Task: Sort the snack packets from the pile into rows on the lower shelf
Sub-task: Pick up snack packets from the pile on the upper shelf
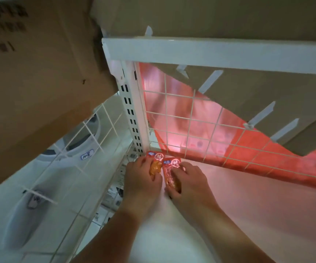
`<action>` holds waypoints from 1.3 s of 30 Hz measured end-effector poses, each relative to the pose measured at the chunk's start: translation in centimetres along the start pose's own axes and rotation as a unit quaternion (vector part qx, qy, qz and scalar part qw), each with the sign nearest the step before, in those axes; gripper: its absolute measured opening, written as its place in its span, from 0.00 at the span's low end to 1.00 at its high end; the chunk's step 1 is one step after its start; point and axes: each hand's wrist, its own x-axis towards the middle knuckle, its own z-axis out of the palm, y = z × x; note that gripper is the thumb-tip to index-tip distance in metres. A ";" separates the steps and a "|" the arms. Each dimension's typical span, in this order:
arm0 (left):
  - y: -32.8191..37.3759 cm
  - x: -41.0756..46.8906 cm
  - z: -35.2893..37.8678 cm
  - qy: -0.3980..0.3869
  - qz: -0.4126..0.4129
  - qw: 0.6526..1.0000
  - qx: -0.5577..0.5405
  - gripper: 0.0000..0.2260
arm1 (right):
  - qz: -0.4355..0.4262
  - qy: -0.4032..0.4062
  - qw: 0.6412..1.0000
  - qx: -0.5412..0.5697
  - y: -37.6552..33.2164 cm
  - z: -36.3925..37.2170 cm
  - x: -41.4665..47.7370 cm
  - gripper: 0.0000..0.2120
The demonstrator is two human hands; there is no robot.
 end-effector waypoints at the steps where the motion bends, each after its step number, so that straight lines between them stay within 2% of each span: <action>1: -0.1 -0.1 0.0 -0.002 0.001 1.000 -0.002 0.19 | 0.001 0.005 1.000 -0.031 -0.1 0.4 -0.2 0.24; 6: -0.6 0.5 0.0 -0.002 0.024 1.000 0.009 0.18 | 0.062 -0.012 0.992 -0.110 -1.3 1.5 2.3 0.26; 13: -0.6 0.6 0.4 -0.002 0.040 0.998 0.044 0.20 | 0.098 0.008 0.987 -0.128 -1.3 2.7 3.6 0.28; 19: -0.6 0.7 0.6 0.006 0.039 0.997 0.059 0.20 | 0.091 0.023 0.988 -0.123 -1.2 2.8 3.4 0.28; 24: -0.4 0.5 0.4 0.007 0.030 0.997 0.064 0.22 | 0.069 0.045 0.995 -0.059 -0.8 2.5 2.6 0.27; 31: -0.3 0.7 0.4 -0.002 0.029 0.997 0.071 0.23 | 0.055 0.031 0.995 -0.073 -0.7 2.5 2.6 0.23; 39: 0.0 0.6 0.4 0.009 0.017 0.999 0.049 0.23 | 0.055 0.033 0.996 -0.060 -0.6 2.5 2.5 0.24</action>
